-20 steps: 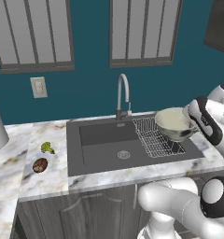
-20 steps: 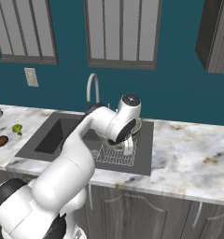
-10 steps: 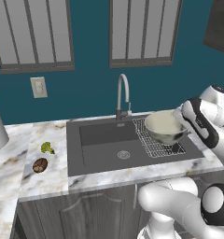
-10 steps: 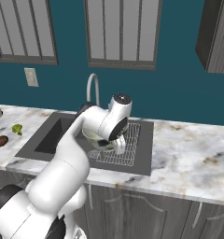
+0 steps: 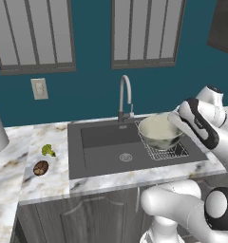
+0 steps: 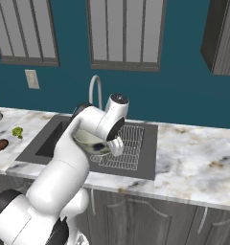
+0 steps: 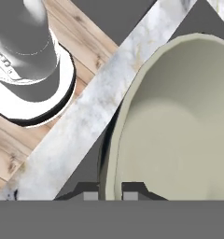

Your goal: Remove the broccoli and potato from the sink. Then move the bowl and cup from the counter to the sink for washing.

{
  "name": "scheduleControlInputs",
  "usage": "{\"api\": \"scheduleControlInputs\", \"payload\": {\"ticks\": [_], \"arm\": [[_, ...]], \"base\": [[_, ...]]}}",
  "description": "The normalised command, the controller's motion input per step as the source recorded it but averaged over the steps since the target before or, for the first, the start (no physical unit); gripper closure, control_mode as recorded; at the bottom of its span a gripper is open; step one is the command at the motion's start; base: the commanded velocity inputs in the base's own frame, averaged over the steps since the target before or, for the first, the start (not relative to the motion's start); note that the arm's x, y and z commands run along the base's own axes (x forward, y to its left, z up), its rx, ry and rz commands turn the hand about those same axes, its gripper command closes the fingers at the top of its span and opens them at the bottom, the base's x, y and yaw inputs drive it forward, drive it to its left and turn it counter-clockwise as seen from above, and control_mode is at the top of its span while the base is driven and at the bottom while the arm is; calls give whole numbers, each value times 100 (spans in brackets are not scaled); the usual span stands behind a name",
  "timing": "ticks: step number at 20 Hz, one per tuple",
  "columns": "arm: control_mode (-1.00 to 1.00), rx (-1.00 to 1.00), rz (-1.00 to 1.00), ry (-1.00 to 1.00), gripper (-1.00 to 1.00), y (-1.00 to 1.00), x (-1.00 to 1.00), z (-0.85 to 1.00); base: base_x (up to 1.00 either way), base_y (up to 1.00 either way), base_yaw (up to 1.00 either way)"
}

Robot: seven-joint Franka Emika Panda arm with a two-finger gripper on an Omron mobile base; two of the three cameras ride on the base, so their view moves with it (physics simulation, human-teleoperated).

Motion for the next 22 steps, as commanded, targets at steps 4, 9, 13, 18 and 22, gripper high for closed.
{"api": "scheduleControlInputs", "payload": {"ticks": [4, 9, 13, 18, 22], "arm": [[-100, 0, 2, 0, 100, 19, 7, 0], [-100, 0, 1, -1, 100, 18, 8, 0], [-100, 1, 0, -1, 100, 22, 6, 0], [-100, 4, 1, 0, 100, 27, 1, 0], [-100, 6, 1, 0, 100, 28, 0, 0]], "base": [[0, 0, 0], [0, 0, 0], [0, 0, 0], [0, 0, 0], [0, 0, 0]]}}
